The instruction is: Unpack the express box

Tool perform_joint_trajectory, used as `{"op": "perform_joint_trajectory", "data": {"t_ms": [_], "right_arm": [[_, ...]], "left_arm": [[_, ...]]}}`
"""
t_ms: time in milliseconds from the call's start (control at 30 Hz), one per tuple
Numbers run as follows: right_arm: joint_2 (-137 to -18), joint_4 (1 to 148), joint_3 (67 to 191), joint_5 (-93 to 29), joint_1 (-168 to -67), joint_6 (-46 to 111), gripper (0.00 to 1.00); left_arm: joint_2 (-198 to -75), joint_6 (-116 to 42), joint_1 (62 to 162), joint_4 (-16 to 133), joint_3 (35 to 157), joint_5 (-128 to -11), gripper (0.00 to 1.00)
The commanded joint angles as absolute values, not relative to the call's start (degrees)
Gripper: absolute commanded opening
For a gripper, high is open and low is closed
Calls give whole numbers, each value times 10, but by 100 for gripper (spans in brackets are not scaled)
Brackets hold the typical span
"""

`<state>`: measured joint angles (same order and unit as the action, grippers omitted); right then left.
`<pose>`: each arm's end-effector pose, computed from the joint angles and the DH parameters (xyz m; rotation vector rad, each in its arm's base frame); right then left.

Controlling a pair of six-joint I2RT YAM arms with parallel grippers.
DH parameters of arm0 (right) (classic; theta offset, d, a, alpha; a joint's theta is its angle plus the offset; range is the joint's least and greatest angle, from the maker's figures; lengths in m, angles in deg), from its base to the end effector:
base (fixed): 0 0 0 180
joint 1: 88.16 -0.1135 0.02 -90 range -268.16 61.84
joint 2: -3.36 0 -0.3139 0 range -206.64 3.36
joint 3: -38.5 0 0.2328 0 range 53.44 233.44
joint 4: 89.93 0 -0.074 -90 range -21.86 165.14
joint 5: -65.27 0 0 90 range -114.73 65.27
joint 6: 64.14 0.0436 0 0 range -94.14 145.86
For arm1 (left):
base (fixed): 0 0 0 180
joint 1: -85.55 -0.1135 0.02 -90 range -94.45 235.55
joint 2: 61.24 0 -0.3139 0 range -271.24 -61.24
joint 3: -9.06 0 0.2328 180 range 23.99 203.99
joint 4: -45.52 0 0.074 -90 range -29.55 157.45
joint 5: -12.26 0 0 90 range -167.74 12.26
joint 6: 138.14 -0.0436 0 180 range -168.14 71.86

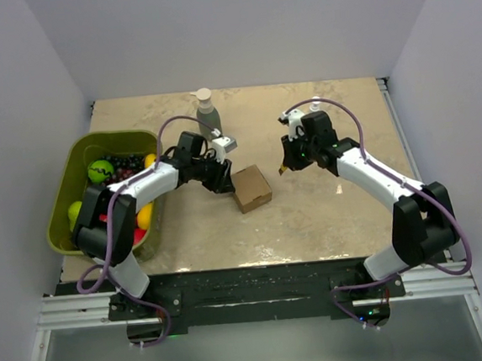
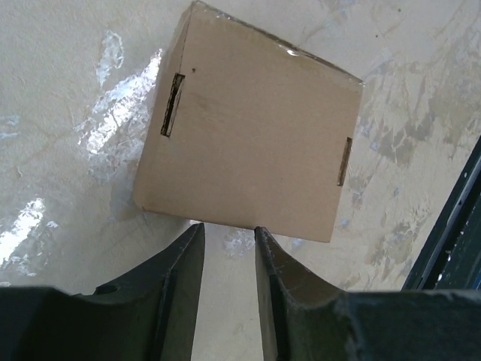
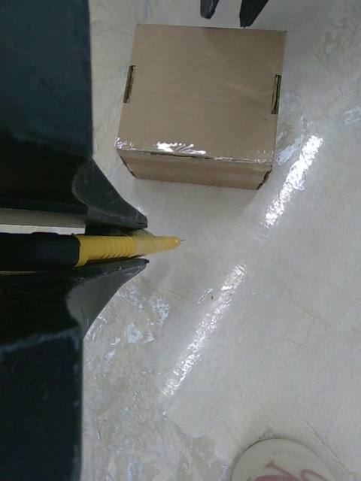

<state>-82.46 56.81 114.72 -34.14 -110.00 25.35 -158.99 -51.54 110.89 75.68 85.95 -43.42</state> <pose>0.2874 0.1228 0.3081 -0.5348 2.2746 0.3774 0.3050 -0.1716 0.2561 0.8638 2.2973 -0.9039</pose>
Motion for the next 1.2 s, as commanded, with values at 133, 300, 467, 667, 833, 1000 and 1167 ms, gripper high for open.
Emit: {"op": "perform_joint_trajectory", "data": {"t_ms": [133, 300, 467, 667, 833, 1000, 1167], "right_arm": [[-827, 584, 1183, -350, -1104, 254, 0], [-829, 583, 1190, -343, -1105, 253, 0], [-833, 582, 1195, -345, -1105, 252, 0], [-844, 577, 1210, -348, -1104, 252, 0], [-853, 577, 1216, -347, -1105, 248, 0], [-861, 578, 1226, -353, -1104, 252, 0], [-868, 576, 1239, -351, -1105, 248, 0]], "left_arm": [[-1620, -425, 1105, 738, 864, -482, 40], [-1601, -424, 1088, 752, 817, -495, 40], [-1587, -444, 1065, 763, 774, -515, 39], [-1588, -463, 1055, 760, 757, -516, 37], [-1563, -473, 1036, 765, 808, -382, 70], [-1564, -378, 1038, 695, 841, -314, 91], [-1602, -336, 1057, 658, 867, -333, 92]]}}
